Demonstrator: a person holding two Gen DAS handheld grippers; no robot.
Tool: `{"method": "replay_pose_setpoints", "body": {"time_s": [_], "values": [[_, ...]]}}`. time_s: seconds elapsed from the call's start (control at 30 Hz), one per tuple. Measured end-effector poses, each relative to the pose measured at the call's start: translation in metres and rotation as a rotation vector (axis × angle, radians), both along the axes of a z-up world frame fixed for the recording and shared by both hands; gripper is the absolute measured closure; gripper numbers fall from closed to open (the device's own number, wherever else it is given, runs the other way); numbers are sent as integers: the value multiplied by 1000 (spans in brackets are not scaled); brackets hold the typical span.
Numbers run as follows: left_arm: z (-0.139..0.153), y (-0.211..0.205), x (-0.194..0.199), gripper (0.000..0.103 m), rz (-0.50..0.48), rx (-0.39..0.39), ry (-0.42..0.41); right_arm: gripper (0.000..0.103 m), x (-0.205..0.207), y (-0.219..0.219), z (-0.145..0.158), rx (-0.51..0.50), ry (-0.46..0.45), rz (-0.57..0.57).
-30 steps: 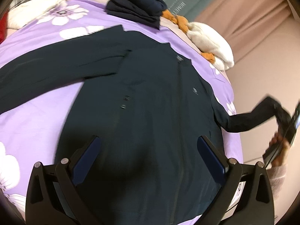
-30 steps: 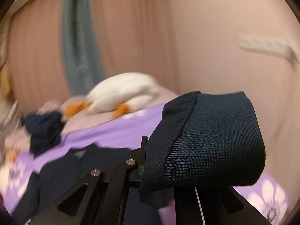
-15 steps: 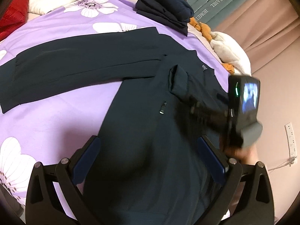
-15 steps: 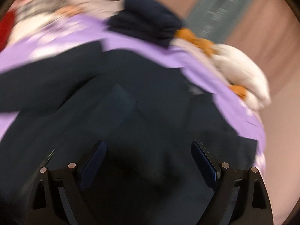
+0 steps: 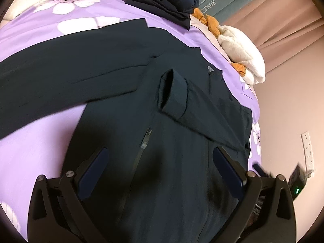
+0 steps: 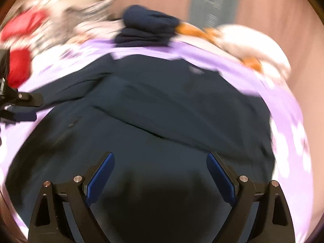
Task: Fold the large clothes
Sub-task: 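Carry the gripped sleeve across the jacket front with the right tool, then grasp the other sleeve cuff with the left tool and lift it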
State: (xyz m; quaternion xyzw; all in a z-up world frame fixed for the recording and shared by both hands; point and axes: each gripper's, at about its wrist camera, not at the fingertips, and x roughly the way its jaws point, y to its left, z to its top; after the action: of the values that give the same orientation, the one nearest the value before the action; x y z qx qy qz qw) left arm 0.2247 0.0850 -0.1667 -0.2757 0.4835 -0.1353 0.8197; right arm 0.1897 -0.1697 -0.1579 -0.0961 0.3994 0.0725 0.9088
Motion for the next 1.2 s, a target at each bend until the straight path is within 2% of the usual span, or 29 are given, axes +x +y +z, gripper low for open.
{"method": "replay_pose_setpoints", "body": {"time_s": [0.17,0.23,0.27,0.3,0.37,0.47,0.53,0.6,0.63,0.67,0.7,0.73,0.8,0.93,0.97,1.0,1.13,1.2], "values": [[-3,-14,42,2,-4,-40,-9,11,-27,-51,-4,109,7,-145],[-7,-20,62,15,3,-34,-2,12,-32,-63,-5,138,-1,-186],[-10,-22,71,26,2,-47,9,11,-35,-69,-4,158,-7,-208],[-13,-23,79,32,0,-76,23,11,-37,-74,-5,175,-11,-222],[-21,-25,94,33,3,-139,40,11,-38,-79,-8,202,-8,-244],[-29,-28,107,34,13,-146,61,11,-42,-85,-15,212,0,-266],[-34,-30,115,39,14,-160,72,11,-43,-87,-18,222,5,-272],[-36,-32,122,62,-2,-192,74,11,-42,-88,-20,231,9,-274],[-36,-35,125,66,-8,-195,75,11,-42,-89,-21,233,11,-277],[-35,-38,129,77,-20,-180,71,12,-42,-89,-23,236,14,-282],[-33,-42,133,98,-27,-170,69,12,-41,-90,-24,239,17,-284],[-32,-43,136,101,-31,-167,66,12,-40,-90,-25,244,19,-287],[-21,-44,139,101,-29,-157,29,11,-37,-89,-27,253,21,-291],[16,-34,130,101,-35,-148,-164,11,-33,-86,-29,266,23,-290],[19,-31,126,101,-40,-141,-186,11,-32,-86,-30,268,24,-289],[18,-29,122,101,-52,-123,-187,11,-31,-85,-31,269,25,-288],[-13,-23,107,101,-108,-49,-94,11,-27,-84,-36,284,39,-290],[-19,-18,103,101,-102,-56,-71,11,-25,-84,-38,291,47,-294]]}}
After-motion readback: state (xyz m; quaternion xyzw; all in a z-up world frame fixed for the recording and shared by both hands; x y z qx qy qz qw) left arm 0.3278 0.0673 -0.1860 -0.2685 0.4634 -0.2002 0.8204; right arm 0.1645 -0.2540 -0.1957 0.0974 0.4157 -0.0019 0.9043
